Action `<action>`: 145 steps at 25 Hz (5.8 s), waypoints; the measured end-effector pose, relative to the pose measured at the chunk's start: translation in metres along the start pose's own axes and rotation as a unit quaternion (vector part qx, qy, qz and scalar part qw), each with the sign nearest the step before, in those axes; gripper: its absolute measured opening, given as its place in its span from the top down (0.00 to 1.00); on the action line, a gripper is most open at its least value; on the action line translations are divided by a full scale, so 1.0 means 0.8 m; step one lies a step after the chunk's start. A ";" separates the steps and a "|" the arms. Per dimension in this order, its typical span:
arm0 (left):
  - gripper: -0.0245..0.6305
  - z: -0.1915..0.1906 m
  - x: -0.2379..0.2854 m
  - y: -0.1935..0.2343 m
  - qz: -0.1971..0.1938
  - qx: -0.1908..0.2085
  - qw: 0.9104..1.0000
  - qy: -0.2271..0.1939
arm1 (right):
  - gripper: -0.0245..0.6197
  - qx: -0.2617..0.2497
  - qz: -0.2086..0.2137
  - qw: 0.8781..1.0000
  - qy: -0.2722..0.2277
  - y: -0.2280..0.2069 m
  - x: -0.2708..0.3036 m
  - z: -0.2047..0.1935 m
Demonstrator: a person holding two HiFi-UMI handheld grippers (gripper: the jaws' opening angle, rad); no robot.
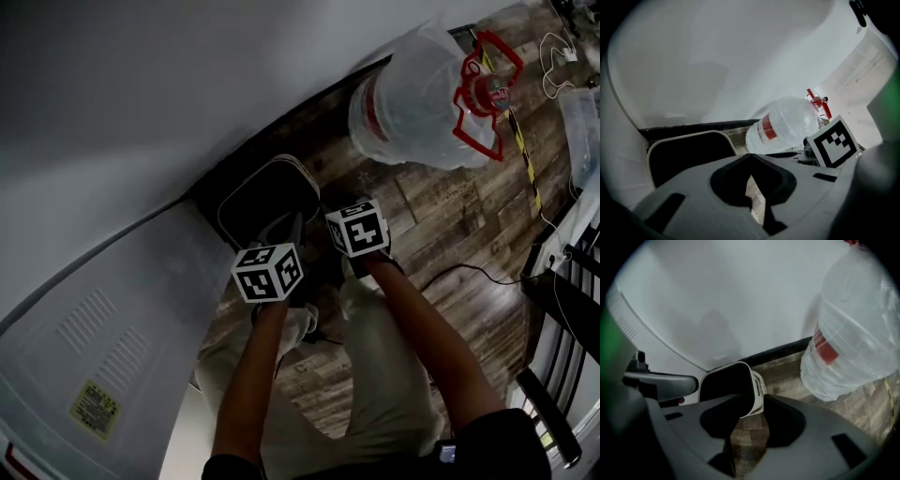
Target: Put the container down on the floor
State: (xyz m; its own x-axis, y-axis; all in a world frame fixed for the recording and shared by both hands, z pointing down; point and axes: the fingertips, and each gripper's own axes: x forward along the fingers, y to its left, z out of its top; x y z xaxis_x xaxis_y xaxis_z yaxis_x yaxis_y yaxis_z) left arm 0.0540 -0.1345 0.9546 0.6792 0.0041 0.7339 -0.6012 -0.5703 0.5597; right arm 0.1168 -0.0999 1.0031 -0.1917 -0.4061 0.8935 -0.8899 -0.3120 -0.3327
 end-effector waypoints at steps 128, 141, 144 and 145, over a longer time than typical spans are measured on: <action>0.94 0.266 -0.848 -0.517 -0.023 0.184 0.904 -0.385 | 0.92 -0.186 0.124 0.872 -0.436 0.455 -0.948 0.239; 0.94 0.187 -0.915 -0.499 -0.044 0.178 0.896 -0.404 | 0.92 -0.190 0.112 0.863 -0.454 0.512 -0.969 0.154; 0.94 0.179 -0.920 -0.501 -0.048 0.175 0.894 -0.409 | 0.92 -0.192 0.112 0.861 -0.458 0.516 -0.971 0.146; 0.94 0.178 -0.921 -0.502 -0.047 0.176 0.893 -0.411 | 0.92 -0.193 0.114 0.860 -0.458 0.516 -0.972 0.143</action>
State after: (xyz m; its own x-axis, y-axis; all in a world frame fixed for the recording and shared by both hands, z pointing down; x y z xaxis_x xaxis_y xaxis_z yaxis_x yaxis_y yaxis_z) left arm -0.1455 -0.0255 0.1344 0.8863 -0.4563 0.0793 -0.4540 -0.8223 0.3429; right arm -0.0542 -0.0113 0.1361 -0.1291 -0.9806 0.1473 -0.9775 0.1009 -0.1852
